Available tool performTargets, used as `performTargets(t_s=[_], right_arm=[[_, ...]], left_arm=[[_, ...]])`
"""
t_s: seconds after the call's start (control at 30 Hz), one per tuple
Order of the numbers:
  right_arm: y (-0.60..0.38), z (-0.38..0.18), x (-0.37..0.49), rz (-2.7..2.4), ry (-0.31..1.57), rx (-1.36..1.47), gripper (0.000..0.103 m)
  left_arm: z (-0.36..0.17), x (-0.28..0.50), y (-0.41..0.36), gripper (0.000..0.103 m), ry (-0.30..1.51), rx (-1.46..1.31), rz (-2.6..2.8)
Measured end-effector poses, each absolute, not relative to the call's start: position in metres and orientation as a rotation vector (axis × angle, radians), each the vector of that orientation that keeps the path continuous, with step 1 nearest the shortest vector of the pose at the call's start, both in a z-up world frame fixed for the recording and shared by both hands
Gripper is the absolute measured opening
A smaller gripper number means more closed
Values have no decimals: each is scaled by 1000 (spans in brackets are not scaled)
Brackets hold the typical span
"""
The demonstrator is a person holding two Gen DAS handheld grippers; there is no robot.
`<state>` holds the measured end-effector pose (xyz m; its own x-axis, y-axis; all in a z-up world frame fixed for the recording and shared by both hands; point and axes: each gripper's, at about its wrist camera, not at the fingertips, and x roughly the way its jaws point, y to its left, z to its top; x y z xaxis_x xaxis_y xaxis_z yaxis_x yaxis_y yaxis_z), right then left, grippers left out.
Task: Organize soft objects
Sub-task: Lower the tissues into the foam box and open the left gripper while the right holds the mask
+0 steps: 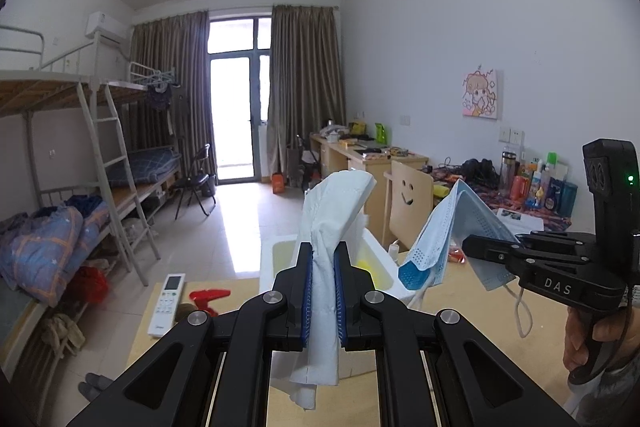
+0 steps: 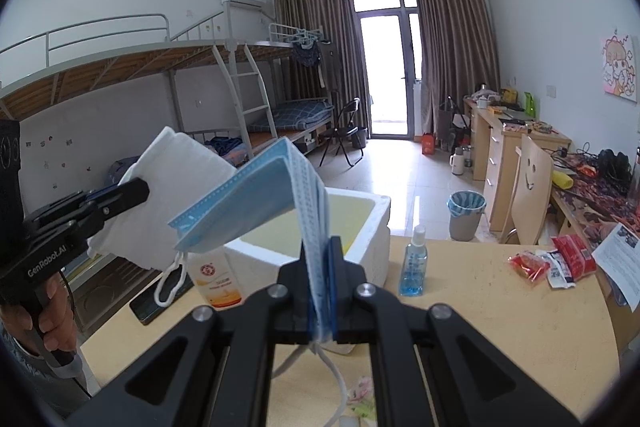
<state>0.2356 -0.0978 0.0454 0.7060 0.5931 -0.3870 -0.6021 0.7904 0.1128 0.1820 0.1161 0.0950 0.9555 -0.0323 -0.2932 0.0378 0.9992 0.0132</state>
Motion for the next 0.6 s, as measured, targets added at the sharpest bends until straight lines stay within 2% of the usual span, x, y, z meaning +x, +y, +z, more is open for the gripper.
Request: performTargets(t_s=[0.6], right_arm=[[-75, 51, 284, 663, 441, -58, 8]], left_arm=[[92, 244, 140, 10, 318, -27, 24]])
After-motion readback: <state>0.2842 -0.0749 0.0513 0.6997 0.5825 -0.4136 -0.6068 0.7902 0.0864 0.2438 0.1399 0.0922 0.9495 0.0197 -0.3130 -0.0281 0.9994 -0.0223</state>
